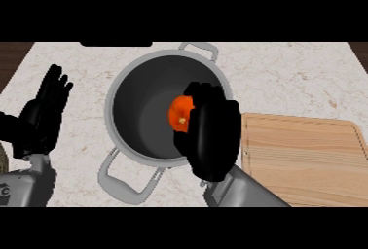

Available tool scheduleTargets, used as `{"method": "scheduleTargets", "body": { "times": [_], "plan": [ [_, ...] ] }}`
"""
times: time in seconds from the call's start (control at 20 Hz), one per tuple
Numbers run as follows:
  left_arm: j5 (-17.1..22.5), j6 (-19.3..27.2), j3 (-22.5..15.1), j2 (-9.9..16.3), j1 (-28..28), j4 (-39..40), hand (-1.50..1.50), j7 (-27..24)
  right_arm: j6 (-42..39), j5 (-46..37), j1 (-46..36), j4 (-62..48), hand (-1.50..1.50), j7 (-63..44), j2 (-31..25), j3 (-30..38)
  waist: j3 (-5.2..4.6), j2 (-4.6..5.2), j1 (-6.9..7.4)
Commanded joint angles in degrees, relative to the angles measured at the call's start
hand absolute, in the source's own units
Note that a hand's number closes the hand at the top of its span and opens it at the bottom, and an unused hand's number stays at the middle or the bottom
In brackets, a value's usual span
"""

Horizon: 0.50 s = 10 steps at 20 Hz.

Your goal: Pick the squash from the cutting board and place it in the pot

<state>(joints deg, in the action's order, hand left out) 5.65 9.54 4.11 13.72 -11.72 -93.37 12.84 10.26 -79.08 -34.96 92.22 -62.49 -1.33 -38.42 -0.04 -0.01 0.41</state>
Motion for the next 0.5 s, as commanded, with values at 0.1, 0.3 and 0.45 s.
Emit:
{"method": "scheduleTargets", "body": {
  "times": [0.1, 0.3, 0.45],
  "plan": [
    [1.62, -2.11, 3.37, 2.58, -1.02, -0.4, 0.0, 0.36, 1.24, 1.8, -2.82, -10.79, 1.5, 2.35, 1.28, 7.73, 0.03, 0.11, 0.16],
    [-1.22, 0.19, -0.72, -2.08, 1.52, -0.84, 0.0, -1.75, 9.41, 7.6, 3.54, -13.23, 1.5, 6.02, 1.31, 10.42, 0.07, 0.23, 0.14],
    [0.05, -0.51, -0.57, -1.36, 1.21, -3.87, 0.0, 1.21, 12.53, 14.47, 3.82, -18.17, -1.5, 8.14, 1.31, 15.13, 0.13, 0.42, 1.01]
  ]
}}
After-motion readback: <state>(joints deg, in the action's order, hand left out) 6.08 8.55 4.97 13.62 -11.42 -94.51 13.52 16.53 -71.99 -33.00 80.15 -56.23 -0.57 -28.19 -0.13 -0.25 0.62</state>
